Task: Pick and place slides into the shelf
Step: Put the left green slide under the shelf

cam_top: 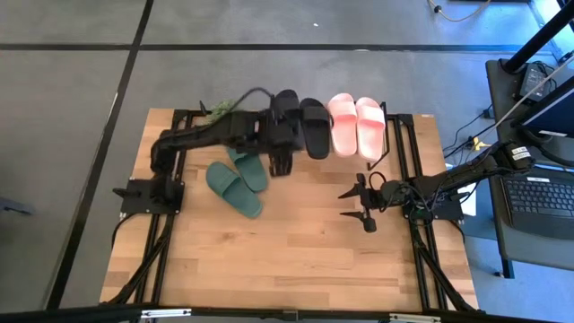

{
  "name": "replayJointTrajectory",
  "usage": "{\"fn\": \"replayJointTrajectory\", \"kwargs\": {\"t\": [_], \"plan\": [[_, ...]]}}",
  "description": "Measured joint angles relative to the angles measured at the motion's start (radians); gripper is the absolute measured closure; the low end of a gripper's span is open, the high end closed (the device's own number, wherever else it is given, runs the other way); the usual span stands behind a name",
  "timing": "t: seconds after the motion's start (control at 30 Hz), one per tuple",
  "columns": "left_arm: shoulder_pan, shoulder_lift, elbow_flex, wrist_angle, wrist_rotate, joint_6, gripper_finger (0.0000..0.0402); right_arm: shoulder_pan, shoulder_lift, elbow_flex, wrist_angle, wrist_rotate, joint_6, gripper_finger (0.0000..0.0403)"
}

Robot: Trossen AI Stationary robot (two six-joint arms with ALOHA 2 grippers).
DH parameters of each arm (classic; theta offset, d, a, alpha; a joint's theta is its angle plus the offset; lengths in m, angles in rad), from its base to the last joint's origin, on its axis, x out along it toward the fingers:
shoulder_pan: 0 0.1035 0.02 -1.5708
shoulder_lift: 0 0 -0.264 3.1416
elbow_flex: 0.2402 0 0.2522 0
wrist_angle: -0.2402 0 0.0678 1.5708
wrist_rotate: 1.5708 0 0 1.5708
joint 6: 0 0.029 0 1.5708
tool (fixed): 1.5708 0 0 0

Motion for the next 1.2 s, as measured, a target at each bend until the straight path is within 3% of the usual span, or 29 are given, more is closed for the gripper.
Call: {"fn": "replayJointTrajectory", "kwargs": {"t": [0.23, 0.43, 0.6, 0.73, 1.2], "plan": [[-0.182, -0.003, -0.074, -0.084, -0.050, -0.149, 0.0191, 0.000, 0.000, 0.000, 0.000, 0.000, 0.012, 0.0147], [-0.272, -0.074, -0.324, -0.111, -0.139, -0.377, 0.0191, 0.000, 0.000, 0.000, 0.000, 0.000, 0.012, 0.0147], [-0.316, -0.200, -0.607, -0.038, -0.137, -0.597, 0.0192, 0.000, 0.000, 0.000, 0.005, 0.000, 0.015, 0.0147], [-0.351, -0.279, -0.765, -0.005, -0.122, -0.810, 0.0192, 0.000, 0.000, 0.000, 0.009, 0.000, 0.014, 0.0147], [-0.356, -0.223, -1.032, 0.002, -0.063, -1.180, 0.0192, 0.000, 0.000, 0.000, 0.009, 0.000, 0.011, 0.0147]]}}
